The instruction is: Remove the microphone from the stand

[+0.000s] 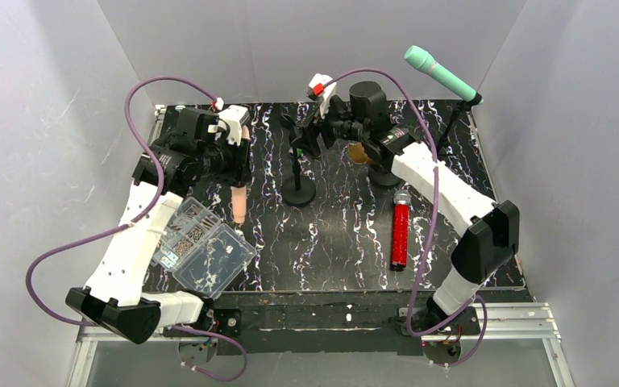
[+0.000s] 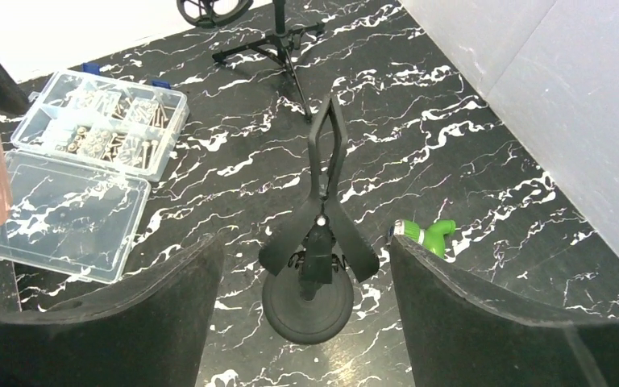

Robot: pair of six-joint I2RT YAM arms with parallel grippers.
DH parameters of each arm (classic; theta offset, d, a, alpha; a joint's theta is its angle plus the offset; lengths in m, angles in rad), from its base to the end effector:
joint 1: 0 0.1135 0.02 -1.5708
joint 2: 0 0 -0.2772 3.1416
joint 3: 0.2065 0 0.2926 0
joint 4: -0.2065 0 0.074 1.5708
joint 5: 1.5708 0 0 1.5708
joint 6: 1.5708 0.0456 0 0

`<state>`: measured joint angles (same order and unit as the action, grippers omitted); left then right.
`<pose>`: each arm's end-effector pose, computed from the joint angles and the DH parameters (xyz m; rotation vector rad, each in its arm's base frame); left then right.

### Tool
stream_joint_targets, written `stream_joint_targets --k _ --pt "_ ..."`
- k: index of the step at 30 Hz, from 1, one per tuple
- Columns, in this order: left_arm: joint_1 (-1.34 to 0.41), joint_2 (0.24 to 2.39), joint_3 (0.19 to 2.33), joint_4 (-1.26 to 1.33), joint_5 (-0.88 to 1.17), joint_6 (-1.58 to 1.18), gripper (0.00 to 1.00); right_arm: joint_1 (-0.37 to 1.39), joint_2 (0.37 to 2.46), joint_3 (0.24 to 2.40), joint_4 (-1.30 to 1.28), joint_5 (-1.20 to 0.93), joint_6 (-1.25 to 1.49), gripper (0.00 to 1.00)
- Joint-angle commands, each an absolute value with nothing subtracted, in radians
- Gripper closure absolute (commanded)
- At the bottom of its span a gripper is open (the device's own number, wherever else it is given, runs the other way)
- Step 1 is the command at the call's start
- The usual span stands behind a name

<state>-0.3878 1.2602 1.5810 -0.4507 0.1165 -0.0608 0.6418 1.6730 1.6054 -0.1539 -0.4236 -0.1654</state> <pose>0.2817 -0.1208 0.5092 0.3661 1.6793 -0.4327 0.3499 0.2849 0.4044 -0.9936 1.5369 0.7173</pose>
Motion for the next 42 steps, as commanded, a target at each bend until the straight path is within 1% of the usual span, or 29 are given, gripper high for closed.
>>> stream_joint_targets --k 1,5,7,10,13,17,22,27,38,42 --pt "-0.383 1.231 1.599 -0.496 0.209 -0.085 1.00 0.649 1.600 1.639 -0.191 -0.409 -0.183 0.16" --pt "-0.386 1.234 1.655 -0.509 0.264 -0.079 1.00 0.648 1.556 1.719 -0.291 -0.433 -0.187 0.14" --pt "-0.385 1.238 1.699 -0.515 0.294 -0.078 1.00 0.649 1.533 1.753 -0.333 -0.499 -0.176 0.14" --pt "-0.385 1.255 1.772 -0.515 0.371 -0.099 1.00 0.648 1.489 1.780 -0.404 -0.656 -0.119 0.14" --pt "-0.386 1.279 1.824 -0.469 0.443 -0.177 1.00 0.649 1.465 1.752 -0.376 -0.824 -0.016 0.15" --pt "-0.387 1.316 1.846 -0.355 0.528 -0.319 1.00 0.649 1.464 1.681 -0.246 -0.942 0.148 0.17" --pt "-0.407 1.366 1.848 -0.272 0.540 -0.428 1.00 0.662 1.486 1.654 -0.166 -0.929 0.238 0.17" --pt "-0.407 1.397 1.872 -0.227 0.534 -0.469 1.00 0.683 1.493 1.614 -0.162 -0.892 0.233 0.16" --pt "-0.437 1.409 1.868 -0.212 0.548 -0.506 1.00 0.710 1.540 1.603 -0.128 -0.868 0.258 0.17" --pt "-0.437 1.407 1.862 -0.231 0.532 -0.513 1.00 0.709 1.523 1.587 -0.179 -0.835 0.204 0.16"
